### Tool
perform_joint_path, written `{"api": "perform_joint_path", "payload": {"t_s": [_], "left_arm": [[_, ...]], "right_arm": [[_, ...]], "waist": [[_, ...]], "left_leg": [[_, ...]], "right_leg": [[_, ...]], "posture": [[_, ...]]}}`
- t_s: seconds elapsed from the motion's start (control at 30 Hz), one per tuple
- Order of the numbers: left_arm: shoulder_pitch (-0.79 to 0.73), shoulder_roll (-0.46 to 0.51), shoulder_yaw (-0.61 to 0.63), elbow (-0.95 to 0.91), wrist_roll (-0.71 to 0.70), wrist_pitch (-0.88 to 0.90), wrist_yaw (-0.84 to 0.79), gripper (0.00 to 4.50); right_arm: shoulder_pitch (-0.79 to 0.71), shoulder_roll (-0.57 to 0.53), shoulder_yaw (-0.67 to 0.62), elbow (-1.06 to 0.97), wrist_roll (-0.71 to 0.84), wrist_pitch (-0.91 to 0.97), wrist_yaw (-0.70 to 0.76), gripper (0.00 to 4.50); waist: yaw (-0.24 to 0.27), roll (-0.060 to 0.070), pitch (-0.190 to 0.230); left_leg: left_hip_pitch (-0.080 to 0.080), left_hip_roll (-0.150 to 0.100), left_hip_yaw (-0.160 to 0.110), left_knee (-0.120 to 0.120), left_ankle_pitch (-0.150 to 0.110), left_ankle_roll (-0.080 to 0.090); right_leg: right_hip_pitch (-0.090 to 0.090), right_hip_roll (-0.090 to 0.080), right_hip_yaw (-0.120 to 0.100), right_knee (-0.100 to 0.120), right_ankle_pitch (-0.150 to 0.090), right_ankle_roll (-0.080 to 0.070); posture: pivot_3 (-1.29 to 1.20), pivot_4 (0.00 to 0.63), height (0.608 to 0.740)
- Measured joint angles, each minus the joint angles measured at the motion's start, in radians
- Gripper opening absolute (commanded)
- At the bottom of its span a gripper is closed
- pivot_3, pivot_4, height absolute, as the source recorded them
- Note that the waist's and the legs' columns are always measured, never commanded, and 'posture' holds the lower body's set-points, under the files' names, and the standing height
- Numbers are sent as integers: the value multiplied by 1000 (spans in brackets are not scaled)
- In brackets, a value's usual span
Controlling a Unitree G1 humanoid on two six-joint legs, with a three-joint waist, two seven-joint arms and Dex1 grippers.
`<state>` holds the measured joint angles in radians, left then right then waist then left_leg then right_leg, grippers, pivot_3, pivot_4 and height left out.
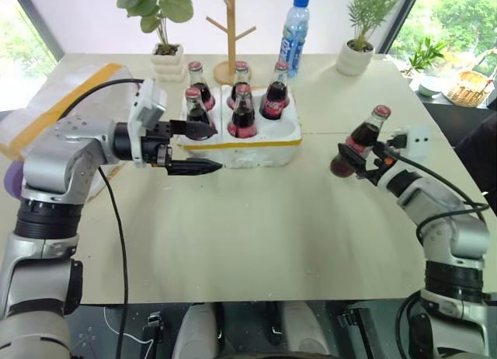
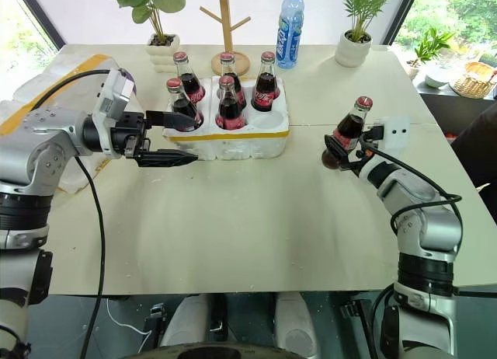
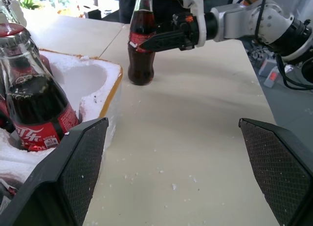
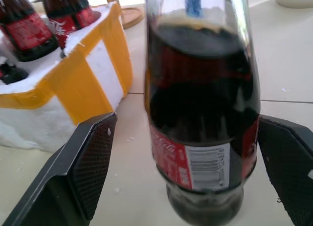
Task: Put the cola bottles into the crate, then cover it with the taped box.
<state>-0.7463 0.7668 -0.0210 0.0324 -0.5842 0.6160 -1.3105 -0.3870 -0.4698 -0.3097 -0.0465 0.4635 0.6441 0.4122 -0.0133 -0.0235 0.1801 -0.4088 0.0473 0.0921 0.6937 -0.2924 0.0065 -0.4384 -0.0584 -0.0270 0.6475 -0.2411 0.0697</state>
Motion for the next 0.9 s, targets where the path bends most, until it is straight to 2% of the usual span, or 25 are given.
{"api": "perform_joint_path", "payload": {"t_s": [0.07, 0.1, 0.13, 0.23, 0.33, 0.43, 0.53, 0.63, 0.8, 0.9], "left_arm": [[0, 1, 4, -1, 1, 0, 5, 4500], [0, 2, 6, -1, 1, 0, 6, 4500], [1, 5, 7, -3, 1, 0, 8, 4500], [9, 7, 14, -12, 0, 0, 21, 4500], [34, 9, 53, -23, -9, 8, 52, 4500], [50, 10, 75, -51, -20, 15, 71, 4500], [80, 15, 85, -76, -31, 15, 82, 4500], [89, 20, 90, -77, -36, 17, 95, 4500], [92, 27, 108, -83, -37, 17, 115, 4500], [107, 35, 117, -85, -37, 17, 119, 4500]], "right_arm": [[-26, 3, 24, 73, -26, -37, 2, 3646], [-38, 6, 26, 100, -34, -51, 0, 3121], [-50, 7, 27, 117, -39, -60, 0, 2819], [-63, 0, 27, 131, -38, -59, 16, 2842], [-100, -45, 16, 102, 50, -2, 97, 2842], [-205, -84, 8, 28, 148, 49, 163, 2842], [-340, -92, 22, -9, 178, 43, 196, 2842], [-396, -69, 68, 9, 162, 27, 199, 2842], [-413, -2, 220, 172, 53, -43, 227, 2842], [-449, 30, 231, 225, 27, -93, 246, 2842]], "waist": [[0, 0, 0], [0, 0, 0], [0, 0, 0], [0, 1, 1], [-1, 8, 5], [-7, 12, 8], [-5, 12, 8], [0, 11, 7], [2, 11, 8], [-1, 11, 8]], "left_leg": [[0, 0, 0, 0, 0, 0], [0, 0, 0, 0, 0, 0], [0, 0, 0, 0, 0, 0], [0, 0, 0, 0, 0, 0], [-2, 0, 1, 0, 0, 0], [-3, 1, 2, 0, 0, 0], [-2, 2, 1, -1, 0, 0], [-2, 1, 1, -1, 0, 0], [-3, -1, 3, 0, 0, 0], [-3, 0, 3, 0, 0, 0]], "right_leg": [[0, 0, 0, 0, 0, 0], [0, 0, 0, 0, 0, 0], [0, 0, 0, 0, 0, 0], [-1, 0, 0, 0, 0, 0], [-3, -1, 1, 1, 0, 0], [-5, 1, 2, 2, 0, 0], [-5, 2, 2, 2, 0, 0], [-4, 1, 1, 2, 0, 0], [-4, -2, 1, 1, 0, 0], [-4, -1, 1, 1, 0, 0]], "posture": [[0, 150, 740], [0, 150, 740], [0, 150, 740], [0, 150, 740], [0, 150, 740], [0, 150, 740], [0, 150, 740], [0, 150, 740], [0, 150, 740], [0, 150, 740]]}}
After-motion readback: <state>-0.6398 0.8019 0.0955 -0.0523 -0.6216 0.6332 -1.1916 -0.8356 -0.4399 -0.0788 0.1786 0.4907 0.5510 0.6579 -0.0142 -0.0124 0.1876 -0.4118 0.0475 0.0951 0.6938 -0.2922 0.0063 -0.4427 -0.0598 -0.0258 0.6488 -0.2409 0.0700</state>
